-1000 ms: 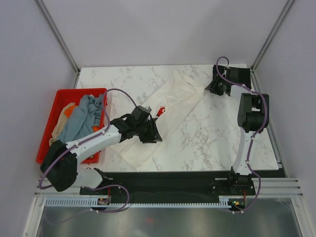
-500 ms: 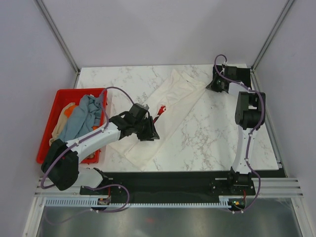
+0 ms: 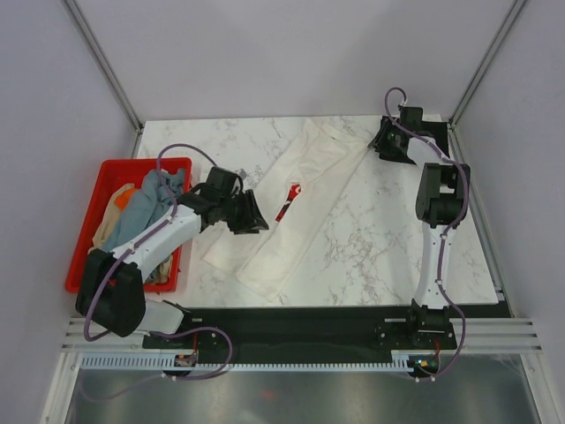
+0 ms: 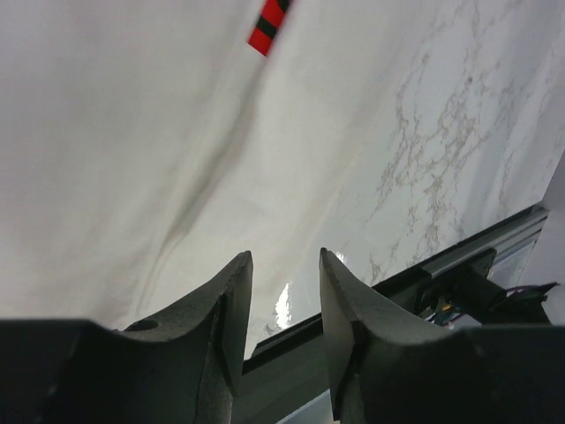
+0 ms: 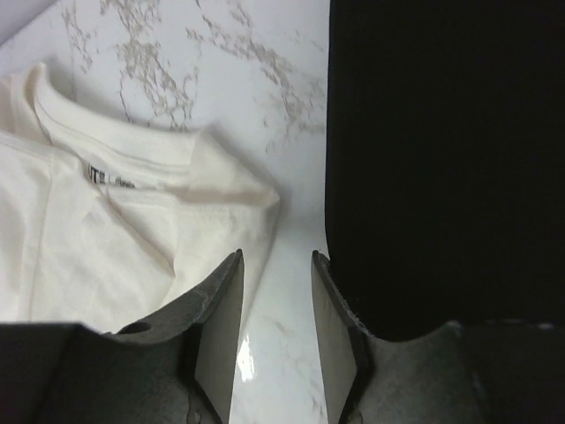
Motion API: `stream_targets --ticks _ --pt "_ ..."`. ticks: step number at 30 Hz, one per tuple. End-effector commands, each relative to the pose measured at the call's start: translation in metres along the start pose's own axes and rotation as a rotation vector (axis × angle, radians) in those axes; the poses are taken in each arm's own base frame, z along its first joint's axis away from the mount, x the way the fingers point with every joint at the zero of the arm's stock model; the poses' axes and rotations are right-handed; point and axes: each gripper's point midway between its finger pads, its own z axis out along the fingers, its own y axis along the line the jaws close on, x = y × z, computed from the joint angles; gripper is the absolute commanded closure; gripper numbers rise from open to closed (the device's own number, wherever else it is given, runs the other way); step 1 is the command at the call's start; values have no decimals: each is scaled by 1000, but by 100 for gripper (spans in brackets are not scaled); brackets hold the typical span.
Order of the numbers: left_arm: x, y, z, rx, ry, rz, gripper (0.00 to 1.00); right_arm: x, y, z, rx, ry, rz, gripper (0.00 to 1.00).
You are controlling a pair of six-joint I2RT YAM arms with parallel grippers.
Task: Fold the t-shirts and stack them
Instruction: Fold the tshirt
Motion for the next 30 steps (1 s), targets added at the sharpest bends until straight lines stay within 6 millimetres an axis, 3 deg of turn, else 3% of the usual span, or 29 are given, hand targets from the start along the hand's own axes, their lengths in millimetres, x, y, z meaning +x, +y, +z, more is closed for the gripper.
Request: stream_targets --ticks 1,2,4,5,7,8,10,11,13,14,15,16,17,22,23,25,26,30 --pt "-27 10 -23 64 -5 11 56 -40 37 -68 43 -92 -5 55" --pt "-40 14 -31 64 -38 26 56 -37 48 -90 56 -92 34 53" --pt "-61 5 -48 68 -106 65 55 -31 48 -111 120 -103 112 53" --pt "-69 2 -56 68 -142 79 55 -12 72 -116 94 -75 102 54" --pt "-84 4 -66 31 -209 83 55 19 81 -143 140 -39 136 56" --pt "-90 7 -71 22 -232 74 55 51 98 -159 136 3 125 56" --pt "-95 10 -76 24 -249 59 55 86 114 -175 141 24 150 55" --pt "-100 13 -80 18 -267 52 55 125 129 -191 122 74 119 55" --pt "-110 19 -89 -20 -319 57 54 165 139 -205 129 109 192 55" --pt "-116 27 -93 -42 -339 55 54 187 160 -225 84 109 175 54" --pt "-121 29 -96 -51 -351 55 54 221 151 -226 98 146 184 54" --pt "-123 30 -97 -40 -350 54 54 237 156 -233 90 152 228 54" --pt "-128 38 -101 -44 -360 38 54 267 163 -245 70 171 204 54" --pt "-127 50 -99 -27 -340 -5 54 339 194 -276 0 230 165 54" --pt "-124 49 -98 -17 -329 -10 54 364 205 -283 -17 275 137 54" --pt "-113 47 -87 30 -280 -27 54 389 213 -287 -22 320 116 54" --pt "-110 47 -84 38 -267 -26 55 412 221 -292 -23 358 92 54" --pt "-98 57 -78 20 -246 -31 55 455 239 -295 -26 393 31 53"
